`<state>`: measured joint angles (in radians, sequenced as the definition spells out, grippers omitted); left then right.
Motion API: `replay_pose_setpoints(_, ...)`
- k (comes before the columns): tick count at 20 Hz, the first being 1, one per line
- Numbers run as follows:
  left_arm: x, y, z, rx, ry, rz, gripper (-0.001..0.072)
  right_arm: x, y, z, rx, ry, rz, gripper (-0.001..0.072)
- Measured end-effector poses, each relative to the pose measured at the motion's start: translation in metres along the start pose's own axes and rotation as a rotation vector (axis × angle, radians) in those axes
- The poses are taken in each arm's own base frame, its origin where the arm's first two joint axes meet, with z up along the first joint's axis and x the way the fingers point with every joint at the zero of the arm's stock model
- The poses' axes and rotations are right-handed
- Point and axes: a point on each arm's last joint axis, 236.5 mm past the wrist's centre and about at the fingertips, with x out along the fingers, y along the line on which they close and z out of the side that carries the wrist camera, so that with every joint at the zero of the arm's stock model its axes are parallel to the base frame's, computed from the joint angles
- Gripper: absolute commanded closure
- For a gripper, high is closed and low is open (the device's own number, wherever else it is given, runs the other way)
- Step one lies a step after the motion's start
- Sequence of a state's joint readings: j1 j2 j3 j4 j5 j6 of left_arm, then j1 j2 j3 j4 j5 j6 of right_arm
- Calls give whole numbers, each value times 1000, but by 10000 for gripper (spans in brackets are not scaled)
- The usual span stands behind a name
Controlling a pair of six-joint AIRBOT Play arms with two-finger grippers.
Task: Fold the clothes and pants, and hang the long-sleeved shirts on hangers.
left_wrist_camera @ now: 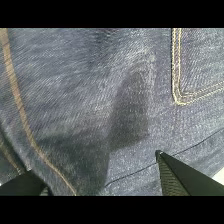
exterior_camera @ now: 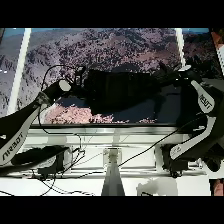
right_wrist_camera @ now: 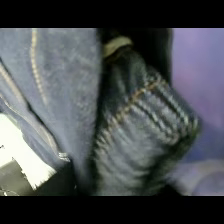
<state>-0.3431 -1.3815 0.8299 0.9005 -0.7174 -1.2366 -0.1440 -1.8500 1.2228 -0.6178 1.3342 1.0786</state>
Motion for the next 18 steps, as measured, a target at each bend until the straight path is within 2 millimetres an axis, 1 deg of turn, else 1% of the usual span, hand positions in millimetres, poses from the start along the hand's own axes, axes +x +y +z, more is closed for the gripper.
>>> replay_pose_setpoints(1,-2,3,4,21,-9,8,98,4,13,2,-38,2,24,671)
replay_pose_setpoints(2,-8,7,13,43,-31,18,98,6,21,5,-73,3,31,671)
replay_pose_setpoints(3,-17,10,23,57,-57,26,98,3,34,7,-117,3,39,672)
replay_pose_setpoints(4,-29,12,36,68,-94,33,99,-5,48,12,-163,-12,44,672)
replay_pose_setpoints(5,-47,15,53,77,-144,42,99,-14,59,17,-203,-32,28,672)
replay_pose_setpoints(7,-93,22,86,84,-269,66,98,-44,80,26,-266,-87,-46,672)
replay_pose_setpoints(8,-120,24,100,87,-337,81,98,-65,88,30,-284,-128,-111,672)
replay_pose_setpoints(9,-147,26,109,91,-397,97,98,-87,93,33,-291,-177,-185,672)
replay_pose_setpoints(11,-201,25,124,103,-526,129,98,-147,102,37,-260,-326,-353,672)
replay_pose_setpoints(13,-246,19,127,122,-626,155,98,-210,105,28,-174,-487,-510,672)
replay_pose_setpoints(14,-266,14,128,135,-673,165,98,-245,105,17,-111,-575,-584,672)
replay_pose_setpoints(15,-282,8,127,147,-709,172,98,-276,103,1,-44,-649,-647,672)
replay_pose_setpoints(16,-297,2,125,160,-744,178,98,-307,99,-21,43,-717,-712,672)
replay_pose_setpoints(18,-320,-8,121,182,-799,186,98,-364,88,-76,250,-853,-832,672)
